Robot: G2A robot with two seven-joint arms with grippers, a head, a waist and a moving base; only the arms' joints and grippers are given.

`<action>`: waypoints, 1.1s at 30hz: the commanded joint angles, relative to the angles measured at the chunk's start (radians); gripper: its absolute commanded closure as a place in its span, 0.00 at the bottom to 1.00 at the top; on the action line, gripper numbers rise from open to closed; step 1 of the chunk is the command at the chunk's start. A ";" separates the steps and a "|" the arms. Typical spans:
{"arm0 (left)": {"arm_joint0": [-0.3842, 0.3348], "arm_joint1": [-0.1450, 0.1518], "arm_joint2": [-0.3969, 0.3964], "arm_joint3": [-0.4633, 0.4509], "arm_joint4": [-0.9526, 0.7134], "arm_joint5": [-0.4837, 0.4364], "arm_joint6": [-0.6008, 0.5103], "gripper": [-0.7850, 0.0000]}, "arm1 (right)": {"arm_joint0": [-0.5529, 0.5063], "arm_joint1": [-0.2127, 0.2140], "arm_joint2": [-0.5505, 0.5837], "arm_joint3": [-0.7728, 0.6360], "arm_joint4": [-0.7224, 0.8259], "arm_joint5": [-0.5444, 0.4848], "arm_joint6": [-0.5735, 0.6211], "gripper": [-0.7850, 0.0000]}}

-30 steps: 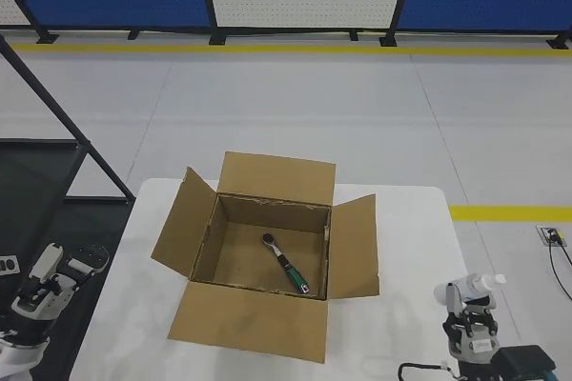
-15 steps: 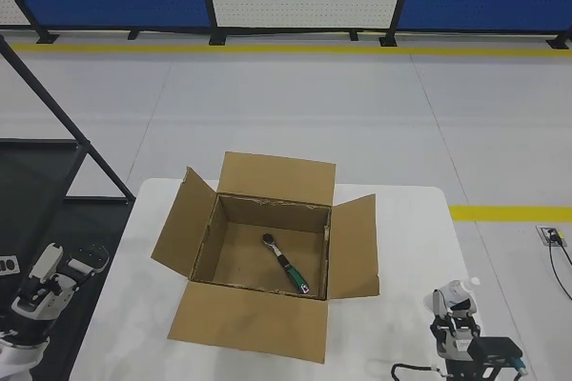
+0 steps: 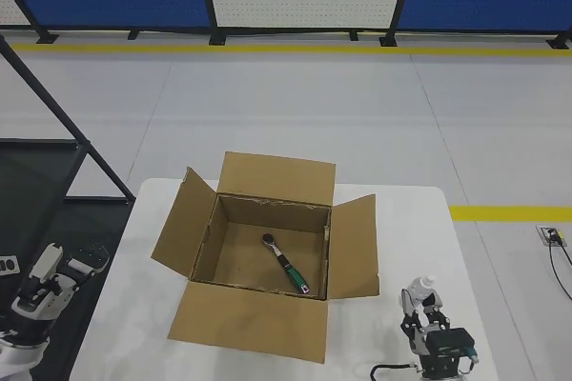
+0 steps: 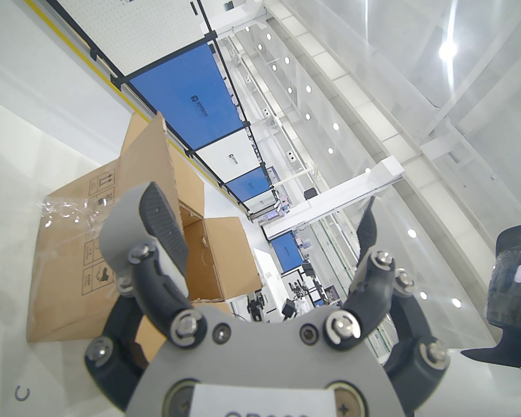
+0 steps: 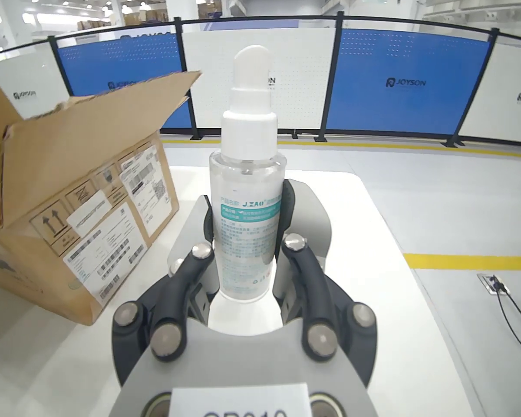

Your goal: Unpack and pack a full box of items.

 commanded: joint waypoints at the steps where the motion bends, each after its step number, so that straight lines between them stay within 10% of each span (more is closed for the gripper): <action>1: 0.000 0.000 0.000 0.000 0.000 0.000 0.000 0.00 | 0.029 0.001 -0.010 0.075 -0.019 0.023 -0.048 1.00; 13: 0.000 0.000 0.000 0.000 0.000 0.000 0.000 0.00 | 0.179 0.010 -0.038 0.358 -0.034 0.030 -0.081 1.00; 29: 0.000 0.000 0.000 0.000 0.000 0.000 0.000 0.00 | 0.220 0.018 -0.069 0.376 -0.037 0.081 -0.015 1.00; 33: 0.000 0.000 0.000 0.000 0.000 0.000 0.000 0.00 | 0.217 0.022 -0.068 0.376 -0.038 0.082 -0.017 0.67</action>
